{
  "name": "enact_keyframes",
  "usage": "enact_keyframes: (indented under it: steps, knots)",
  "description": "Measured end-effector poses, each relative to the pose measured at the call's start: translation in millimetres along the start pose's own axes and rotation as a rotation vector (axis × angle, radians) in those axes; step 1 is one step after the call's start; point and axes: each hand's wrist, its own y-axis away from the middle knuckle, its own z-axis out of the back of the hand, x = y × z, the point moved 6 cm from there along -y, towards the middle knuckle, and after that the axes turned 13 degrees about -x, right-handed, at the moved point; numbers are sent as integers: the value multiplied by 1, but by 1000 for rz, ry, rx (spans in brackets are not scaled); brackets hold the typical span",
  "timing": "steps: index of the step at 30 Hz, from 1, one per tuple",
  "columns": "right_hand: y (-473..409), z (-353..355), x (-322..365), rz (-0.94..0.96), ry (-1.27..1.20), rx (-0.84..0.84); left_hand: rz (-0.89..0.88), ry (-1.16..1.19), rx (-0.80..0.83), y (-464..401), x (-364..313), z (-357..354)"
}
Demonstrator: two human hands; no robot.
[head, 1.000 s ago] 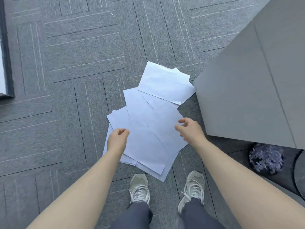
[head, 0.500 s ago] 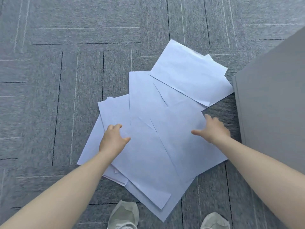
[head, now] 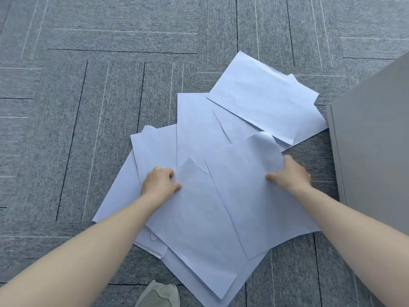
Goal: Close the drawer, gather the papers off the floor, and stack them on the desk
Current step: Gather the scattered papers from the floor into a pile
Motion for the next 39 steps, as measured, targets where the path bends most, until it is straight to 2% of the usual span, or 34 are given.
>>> enact_keyframes:
  steps: [4, 10, 13, 15, 17, 18, 20, 23, 25, 28, 30, 34, 37, 39]
  knots:
    - [19, -9, 22, 106, -455, 267, -6, 223, -27, -11, 3, 12]
    - [41, -25, 73, 229, -529, 360, 80, 665, 68, -22, -12, 13]
    - [42, -38, 92, 276, -476, 333, 60, 779, 124, -25, -32, 15]
    - [40, -39, 98, 261, -439, 259, 50, 743, 37, -31, -33, 22]
    - [34, -35, 98, 239, -428, 168, 100, 497, -230, -39, -14, 38]
    - [28, -32, 97, 221, -420, 111, 168, 384, -348, -39, -1, 48]
    - [16, -25, 95, 189, -400, 19, 356, 300, -424, -33, 24, 55]
    - [8, -23, 96, 152, -344, -15, 573, 294, -332, -20, 50, 46]
    - [9, -27, 95, 121, -336, -3, 602, 233, -320, -16, 63, 42]
    - [17, -34, 95, 82, -403, 31, 559, 127, -368, -22, 80, 50]
    - [22, -39, 97, 111, -399, 55, 532, 147, -356, -28, 89, 53]
    - [24, -45, 101, 145, -295, 51, 451, 254, -256, -33, 86, 50]
    - [21, -49, 103, 77, -348, 58, 393, 385, -120, -32, 76, 37]
    - [22, -54, 105, 66, -382, 67, 402, 454, -86, -27, 71, 31]
